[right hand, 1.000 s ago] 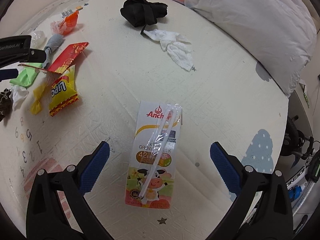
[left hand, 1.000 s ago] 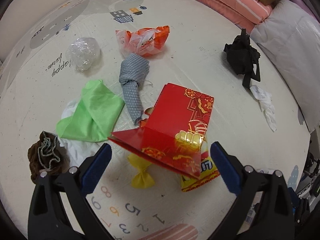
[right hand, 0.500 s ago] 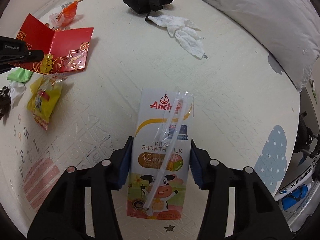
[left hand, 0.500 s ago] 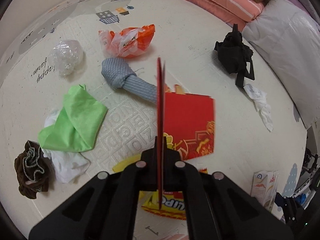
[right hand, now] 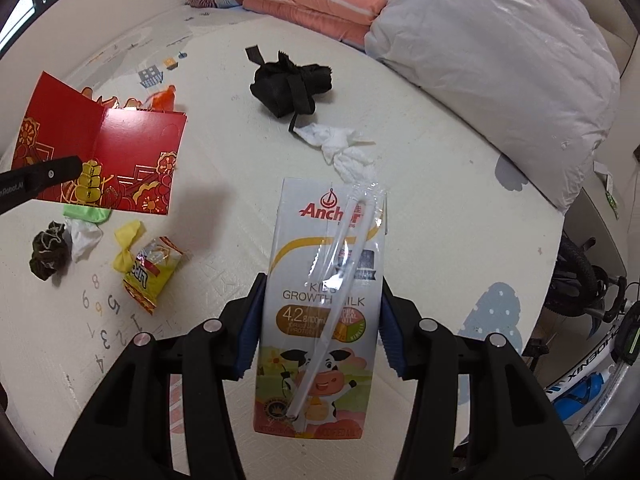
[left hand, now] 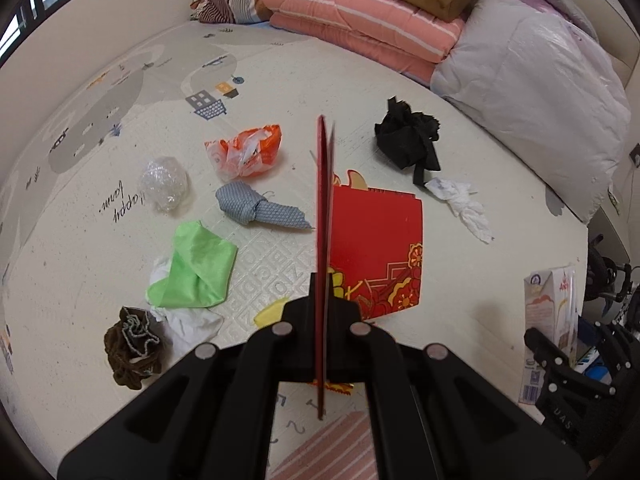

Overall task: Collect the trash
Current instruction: 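Carry both items to the grey bin and release them inside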

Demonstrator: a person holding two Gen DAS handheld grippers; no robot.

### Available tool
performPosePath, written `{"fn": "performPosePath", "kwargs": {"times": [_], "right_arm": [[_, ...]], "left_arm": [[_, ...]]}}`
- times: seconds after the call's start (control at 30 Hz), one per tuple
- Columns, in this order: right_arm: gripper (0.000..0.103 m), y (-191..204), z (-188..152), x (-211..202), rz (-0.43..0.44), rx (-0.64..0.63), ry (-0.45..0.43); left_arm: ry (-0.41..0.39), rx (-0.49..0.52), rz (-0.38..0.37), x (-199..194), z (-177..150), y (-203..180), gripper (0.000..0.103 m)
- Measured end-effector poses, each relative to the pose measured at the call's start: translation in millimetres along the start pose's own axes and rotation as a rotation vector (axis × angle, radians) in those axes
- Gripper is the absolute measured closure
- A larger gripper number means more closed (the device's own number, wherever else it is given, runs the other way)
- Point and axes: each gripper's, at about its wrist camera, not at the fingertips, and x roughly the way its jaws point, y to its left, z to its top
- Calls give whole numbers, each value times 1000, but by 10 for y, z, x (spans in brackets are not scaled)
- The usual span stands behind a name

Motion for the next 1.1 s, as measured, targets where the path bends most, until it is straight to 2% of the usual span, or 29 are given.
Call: {"fn": "performPosePath", "kwargs": {"times": [0.3,0.43,0.6,0.87,1.1], "right_arm": [[54,-423,11,-882,-53,106,-54],[54,-732,-147,-1282,-96,171,-70],[53,-1170,-489,-1614,-160,237,-48],[53,-1949,-1092,-1775,-225,335,-14],[53,-2650,-1703,-1370,-240,426,33]], "left_arm": [[-33,136,-85,-819,8,-476,102],[-36,197,-134,-1110,-76,-782,102],[-23,285,-193,-1313,-243,-1277,102],[7,435,-254,-1297,-633,-2303,102],[69,520,-309,-819,-1179,-3175,102]]}}
